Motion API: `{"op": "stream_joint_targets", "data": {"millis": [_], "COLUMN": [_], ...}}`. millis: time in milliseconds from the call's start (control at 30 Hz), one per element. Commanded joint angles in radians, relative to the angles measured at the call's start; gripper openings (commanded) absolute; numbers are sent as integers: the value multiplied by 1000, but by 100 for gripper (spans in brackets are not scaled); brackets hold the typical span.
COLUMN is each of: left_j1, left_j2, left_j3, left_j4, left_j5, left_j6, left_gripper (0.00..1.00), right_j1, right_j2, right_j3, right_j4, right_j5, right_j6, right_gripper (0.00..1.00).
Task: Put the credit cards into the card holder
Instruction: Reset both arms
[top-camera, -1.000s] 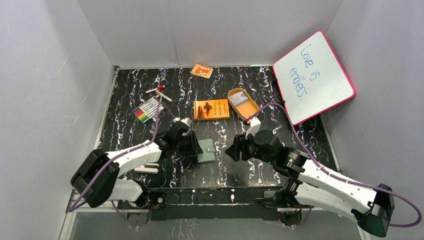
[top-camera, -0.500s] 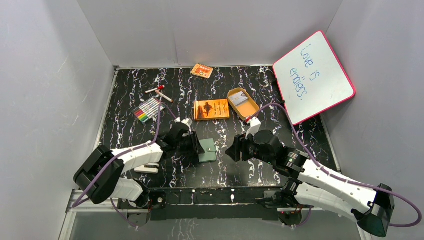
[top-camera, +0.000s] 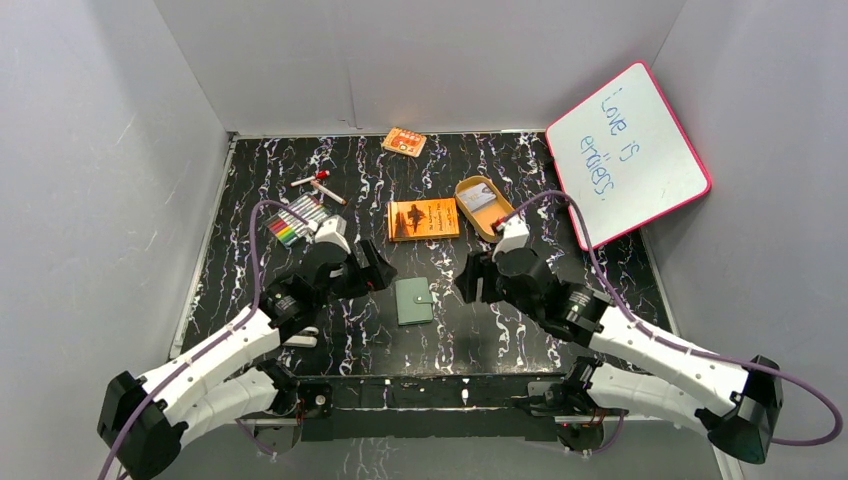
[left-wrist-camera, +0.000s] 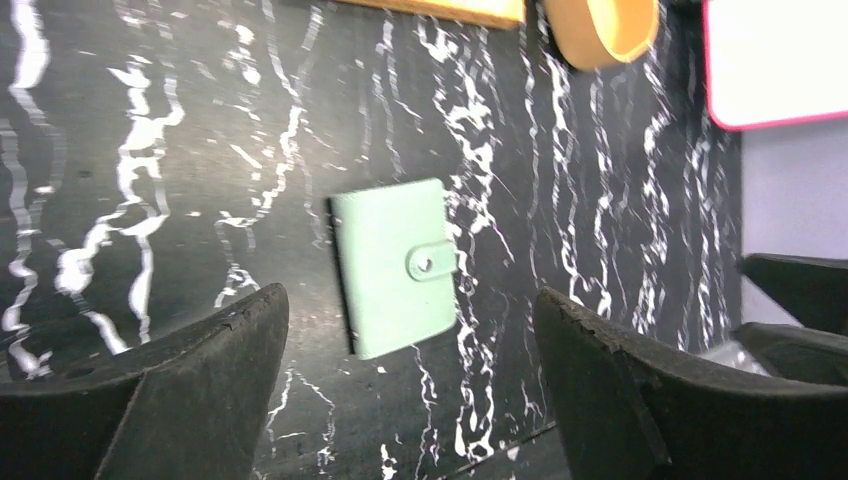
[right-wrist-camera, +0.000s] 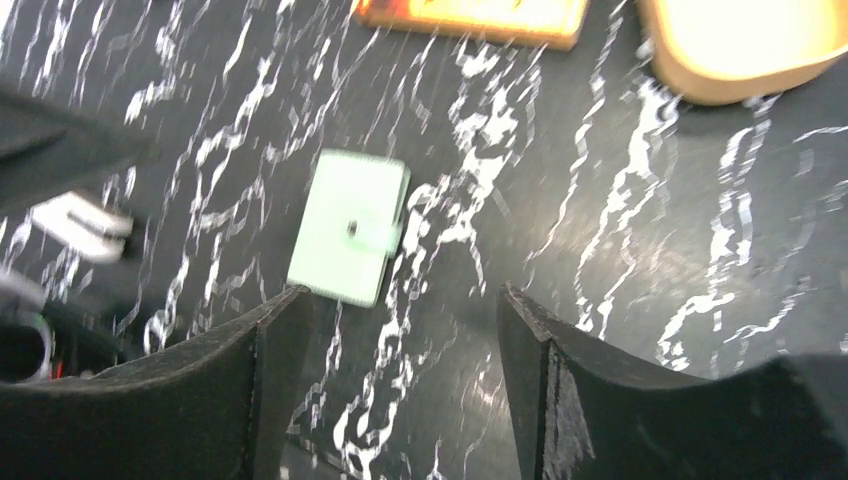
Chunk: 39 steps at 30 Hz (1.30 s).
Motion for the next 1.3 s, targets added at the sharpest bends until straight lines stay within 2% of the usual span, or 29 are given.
{"op": "stream_joint_targets", "data": {"millis": [0,33,67,133,200,267,367,433,500,567,667,733,900,1000,1133,1267], "left_j1": [2,2,2,2,2,2,2,2,3,2,2,2,2,3,2,2], "left_j2": [-3,4,10,17,10,-1,27,75,130,149,145,127,113,128,161,131], "left_j3": [118,143,163,192,199,201,281,374,470,517,589,635,812,937,1148,1234], "left_j4": [-264,-306,-346,-418,-499,-499,-514,-549,-586,-557,-490,-438,-400,-381,-392,-368], "left_j5": [-243,-277,-306,-351,-402,-409,-399,-396,-406,-416,-396,-388,-473,-462,-411,-387], "left_j6": [-68,-106,-146,-244,-413,-432,-345,-229,-98,35,201,327,478,559,644,686], "left_gripper": [89,89,90,90,91,91,91,92,94,95,95,95,94,94,94,94], "right_j1": [4,3,3,3,2,-15,-74,-127,-182,-239,-254,-253,-220,-136,18,35], "right_j2": [80,101,124,190,260,320,362,382,426,495,584,588,425,363,310,245], "right_j3": [157,181,208,276,348,420,473,486,566,691,883,959,927,960,1094,1068], "right_j4": [9,12,9,-22,-47,-39,103,213,210,138,31,8,194,266,183,137], "right_j5": [339,393,442,531,615,621,449,295,204,157,195,224,239,307,409,440], "right_j6": [37,41,42,54,44,21,-119,-192,-227,-236,-300,-372,-570,-704,-789,-798], "right_gripper": [78,92,98,99,99,99,99,98,99,99,99,99,98,99,99,99]}}
